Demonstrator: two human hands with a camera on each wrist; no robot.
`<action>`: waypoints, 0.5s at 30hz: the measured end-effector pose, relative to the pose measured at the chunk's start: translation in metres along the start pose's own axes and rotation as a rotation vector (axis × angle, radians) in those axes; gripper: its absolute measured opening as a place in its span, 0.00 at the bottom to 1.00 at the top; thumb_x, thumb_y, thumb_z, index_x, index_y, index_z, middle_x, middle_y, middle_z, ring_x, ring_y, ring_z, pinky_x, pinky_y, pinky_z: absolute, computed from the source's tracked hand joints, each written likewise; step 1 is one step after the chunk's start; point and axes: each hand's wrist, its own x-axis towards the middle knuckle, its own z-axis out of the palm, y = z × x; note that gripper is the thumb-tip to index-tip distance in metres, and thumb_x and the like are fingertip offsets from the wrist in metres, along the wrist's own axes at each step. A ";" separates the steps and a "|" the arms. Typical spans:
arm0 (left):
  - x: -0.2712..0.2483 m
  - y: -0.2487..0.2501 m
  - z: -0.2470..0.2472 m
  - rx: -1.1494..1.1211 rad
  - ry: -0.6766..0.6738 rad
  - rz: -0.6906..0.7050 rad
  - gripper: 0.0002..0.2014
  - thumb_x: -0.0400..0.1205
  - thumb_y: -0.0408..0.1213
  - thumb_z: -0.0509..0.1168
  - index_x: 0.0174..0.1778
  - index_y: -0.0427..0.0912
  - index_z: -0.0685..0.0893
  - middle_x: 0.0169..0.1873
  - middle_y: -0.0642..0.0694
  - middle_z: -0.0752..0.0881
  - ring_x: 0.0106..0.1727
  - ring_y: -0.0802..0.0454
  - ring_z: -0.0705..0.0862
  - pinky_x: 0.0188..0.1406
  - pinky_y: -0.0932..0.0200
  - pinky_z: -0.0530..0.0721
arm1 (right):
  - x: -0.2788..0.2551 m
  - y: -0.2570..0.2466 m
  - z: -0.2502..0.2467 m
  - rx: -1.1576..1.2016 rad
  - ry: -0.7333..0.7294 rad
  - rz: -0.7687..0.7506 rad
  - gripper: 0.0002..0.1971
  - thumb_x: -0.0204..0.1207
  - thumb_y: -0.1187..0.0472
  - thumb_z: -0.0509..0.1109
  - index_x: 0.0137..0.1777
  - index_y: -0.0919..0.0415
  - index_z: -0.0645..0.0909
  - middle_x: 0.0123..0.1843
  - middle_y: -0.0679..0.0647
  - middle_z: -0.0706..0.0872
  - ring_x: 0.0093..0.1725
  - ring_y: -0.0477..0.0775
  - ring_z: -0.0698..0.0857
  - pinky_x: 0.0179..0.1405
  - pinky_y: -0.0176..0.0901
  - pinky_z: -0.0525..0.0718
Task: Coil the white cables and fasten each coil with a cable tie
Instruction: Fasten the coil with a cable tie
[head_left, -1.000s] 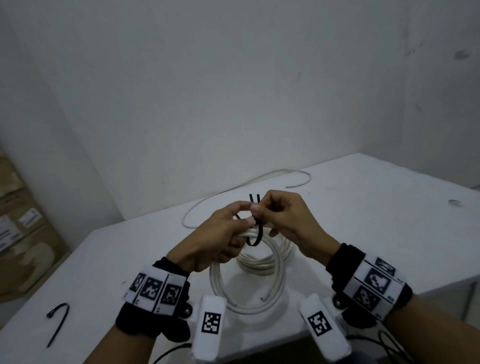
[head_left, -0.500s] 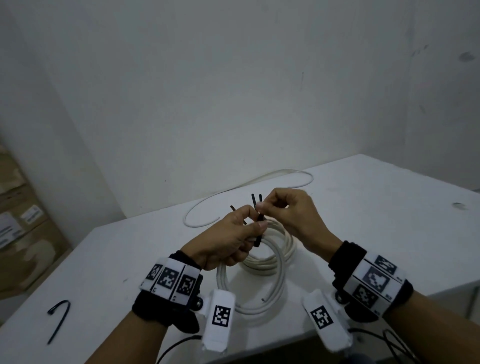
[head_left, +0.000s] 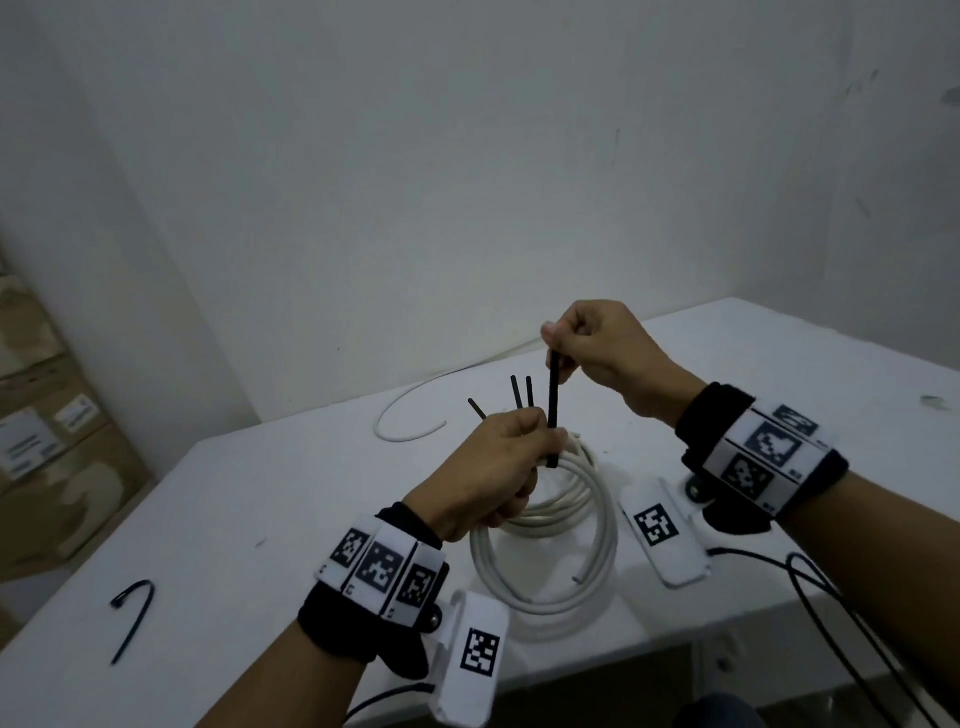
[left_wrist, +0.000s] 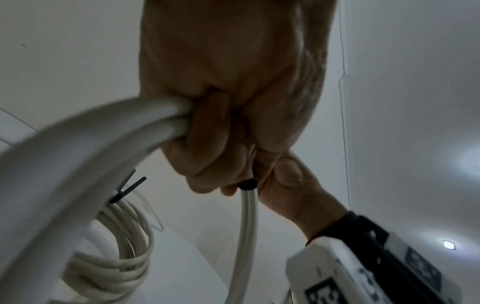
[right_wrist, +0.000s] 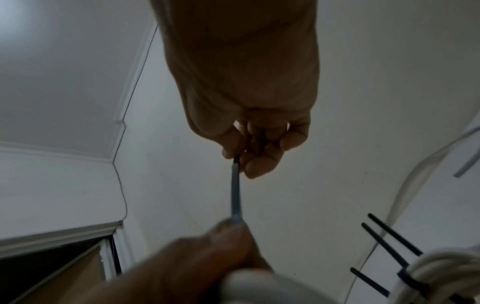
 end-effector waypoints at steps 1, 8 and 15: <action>-0.001 0.000 0.002 -0.006 0.000 0.008 0.11 0.84 0.43 0.62 0.40 0.43 0.70 0.21 0.49 0.60 0.19 0.55 0.54 0.18 0.62 0.51 | 0.000 -0.005 -0.001 -0.008 -0.042 -0.002 0.13 0.81 0.65 0.66 0.33 0.63 0.74 0.32 0.58 0.84 0.25 0.46 0.84 0.29 0.32 0.80; -0.002 0.012 0.008 -0.022 -0.044 -0.046 0.13 0.85 0.42 0.58 0.35 0.45 0.71 0.19 0.51 0.60 0.19 0.55 0.54 0.18 0.67 0.52 | 0.015 -0.008 -0.008 0.015 -0.106 -0.005 0.14 0.78 0.70 0.67 0.30 0.68 0.74 0.29 0.64 0.80 0.23 0.49 0.77 0.26 0.36 0.73; 0.002 0.012 -0.011 -0.025 -0.006 -0.136 0.13 0.84 0.45 0.58 0.35 0.44 0.74 0.19 0.51 0.62 0.18 0.56 0.55 0.18 0.69 0.52 | -0.006 -0.003 -0.014 0.003 -0.060 0.053 0.17 0.79 0.47 0.66 0.46 0.63 0.82 0.38 0.57 0.89 0.31 0.48 0.86 0.31 0.35 0.79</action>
